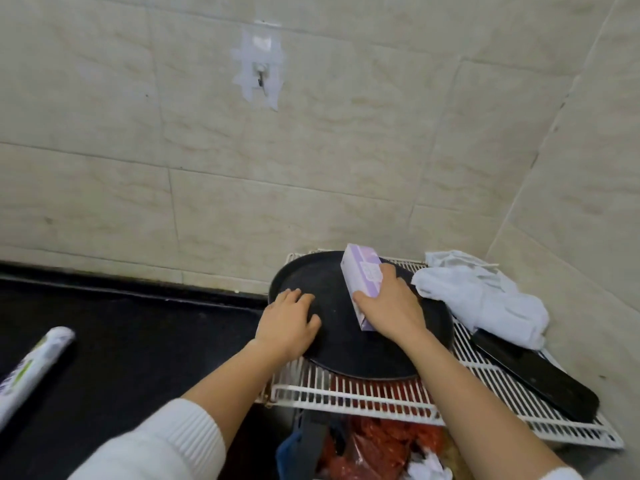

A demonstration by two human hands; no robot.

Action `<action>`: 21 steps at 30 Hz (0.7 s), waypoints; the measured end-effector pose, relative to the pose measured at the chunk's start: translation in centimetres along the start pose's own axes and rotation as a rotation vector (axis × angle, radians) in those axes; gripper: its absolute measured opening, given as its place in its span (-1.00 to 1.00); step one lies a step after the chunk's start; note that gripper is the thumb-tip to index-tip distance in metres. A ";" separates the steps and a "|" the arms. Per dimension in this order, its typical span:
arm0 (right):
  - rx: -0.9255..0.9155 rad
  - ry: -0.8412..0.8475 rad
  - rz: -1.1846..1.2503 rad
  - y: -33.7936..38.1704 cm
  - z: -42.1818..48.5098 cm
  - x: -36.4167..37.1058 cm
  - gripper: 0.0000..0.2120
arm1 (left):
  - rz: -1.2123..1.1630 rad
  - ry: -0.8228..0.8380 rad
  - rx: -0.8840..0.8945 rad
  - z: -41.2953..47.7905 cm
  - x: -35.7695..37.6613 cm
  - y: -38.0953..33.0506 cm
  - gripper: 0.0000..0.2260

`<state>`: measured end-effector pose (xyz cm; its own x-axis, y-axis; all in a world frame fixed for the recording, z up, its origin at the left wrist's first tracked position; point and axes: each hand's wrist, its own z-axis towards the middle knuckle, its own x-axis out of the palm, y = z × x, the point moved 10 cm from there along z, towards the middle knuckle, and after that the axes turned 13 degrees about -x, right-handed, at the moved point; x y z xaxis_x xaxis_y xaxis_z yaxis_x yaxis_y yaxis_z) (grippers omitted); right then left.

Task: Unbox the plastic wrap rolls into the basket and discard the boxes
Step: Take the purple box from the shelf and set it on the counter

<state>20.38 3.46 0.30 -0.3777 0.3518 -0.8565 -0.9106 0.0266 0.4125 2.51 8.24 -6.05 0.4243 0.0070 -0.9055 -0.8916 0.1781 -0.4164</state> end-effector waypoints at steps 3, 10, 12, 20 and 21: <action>-0.092 -0.003 0.065 5.1 0.4 1.2 -0.38 | -0.092 -0.180 -0.008 -1.1 -4.0 3.7 -0.61; -0.266 0.039 0.233 19.8 0.4 8.4 -0.38 | -0.176 -0.394 -0.238 -4.7 -11.1 19.5 -0.71; -0.283 0.091 0.252 23.6 -0.4 12.1 -0.38 | -0.185 -0.394 -0.331 -5.9 -12.0 25.1 -0.69; -0.181 0.295 0.228 34.2 -6.9 30.7 -0.39 | -0.196 -0.371 -0.518 -12.8 -12.9 47.3 -0.74; -0.147 0.313 0.211 34.9 -7.9 32.7 -0.39 | -0.196 -0.362 -0.548 -13.8 -12.9 50.1 -0.74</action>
<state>-25.06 8.54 -15.79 -0.5710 0.0323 -0.8203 -0.8133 -0.1581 0.5599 -49.83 3.51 -16.42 0.5270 0.3713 -0.7645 -0.7040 -0.3133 -0.6374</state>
